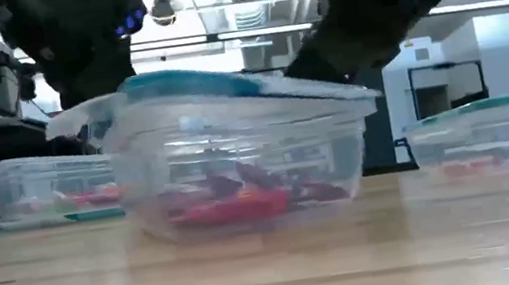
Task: Sort candy
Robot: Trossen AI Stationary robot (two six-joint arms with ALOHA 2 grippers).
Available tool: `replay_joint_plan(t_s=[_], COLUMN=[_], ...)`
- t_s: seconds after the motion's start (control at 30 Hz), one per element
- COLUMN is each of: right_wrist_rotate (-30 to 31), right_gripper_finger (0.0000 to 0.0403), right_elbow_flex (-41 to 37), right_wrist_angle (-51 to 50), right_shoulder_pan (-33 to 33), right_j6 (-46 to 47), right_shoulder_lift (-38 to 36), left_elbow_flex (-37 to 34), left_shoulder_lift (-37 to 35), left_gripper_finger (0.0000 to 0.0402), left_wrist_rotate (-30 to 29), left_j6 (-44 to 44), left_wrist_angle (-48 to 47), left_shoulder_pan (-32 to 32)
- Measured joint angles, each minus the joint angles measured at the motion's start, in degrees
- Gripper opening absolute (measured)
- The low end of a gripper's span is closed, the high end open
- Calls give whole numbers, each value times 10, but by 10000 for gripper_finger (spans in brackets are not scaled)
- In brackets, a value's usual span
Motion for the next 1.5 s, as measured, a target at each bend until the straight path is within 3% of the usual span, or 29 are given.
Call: replay_joint_plan(t_s=[0.23, 0.4, 0.57, 0.77, 1.0, 1.33, 1.5], right_wrist_rotate=[5, 13, 57, 166, 175, 153, 136], right_gripper_finger=[214, 214, 214, 209, 150, 19, 4], right_elbow_flex=[-3, -2, -1, 8, 43, 47, 47], right_wrist_angle=[-83, -44, 80, 207, 207, 222, 213], right_shoulder_pan=[-12, -8, 25, 33, 18, 15, 8], right_j6=[2, 53, 59, 58, 54, 45, 44], right_shoulder_lift=[-89, -121, -69, 38, 112, 153, 153], left_elbow_flex=[-1, 16, 21, 21, 8, -8, -8], left_shoulder_lift=[1, 1, 1, 1, 1, 1, 1], left_gripper_finger=[93, 93, 93, 93, 93, 93, 93], left_wrist_rotate=[10, 5, -1, -2, -25, -28, -22], left_j6=[24, 76, 133, 161, 165, 160, 160], left_wrist_angle=[104, 134, 122, 65, 48, 79, 30], left_shoulder_pan=[-15, -17, -17, -17, -17, -16, -16])
